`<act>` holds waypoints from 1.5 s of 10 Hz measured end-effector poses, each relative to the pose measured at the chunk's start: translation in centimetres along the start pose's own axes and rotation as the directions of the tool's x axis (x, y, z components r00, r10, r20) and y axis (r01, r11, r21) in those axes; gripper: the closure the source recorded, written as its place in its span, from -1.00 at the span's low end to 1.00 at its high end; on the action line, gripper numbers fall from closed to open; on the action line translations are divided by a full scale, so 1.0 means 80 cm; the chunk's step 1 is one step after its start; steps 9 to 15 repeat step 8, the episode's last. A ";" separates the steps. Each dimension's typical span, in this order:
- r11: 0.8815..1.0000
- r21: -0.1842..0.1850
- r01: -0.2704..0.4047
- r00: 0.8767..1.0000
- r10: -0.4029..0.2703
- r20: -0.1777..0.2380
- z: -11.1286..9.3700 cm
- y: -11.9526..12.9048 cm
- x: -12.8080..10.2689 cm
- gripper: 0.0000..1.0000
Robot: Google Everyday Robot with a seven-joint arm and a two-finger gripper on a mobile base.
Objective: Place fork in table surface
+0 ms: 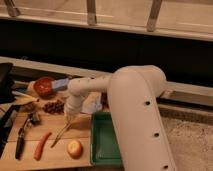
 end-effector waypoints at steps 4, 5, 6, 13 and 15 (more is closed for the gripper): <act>1.000 -0.007 -0.003 1.000 0.003 0.003 -0.001 -0.003 0.001 -0.47; 1.000 -0.007 -0.004 1.000 0.004 0.005 -0.001 -0.004 0.001 -0.47; 1.000 -0.007 -0.005 1.000 0.005 0.006 -0.002 -0.004 0.000 -0.47; 1.000 -0.008 -0.002 1.000 0.002 0.005 -0.001 -0.001 0.000 -0.47; 1.000 -0.008 -0.002 1.000 0.002 0.005 -0.001 -0.001 0.000 -0.47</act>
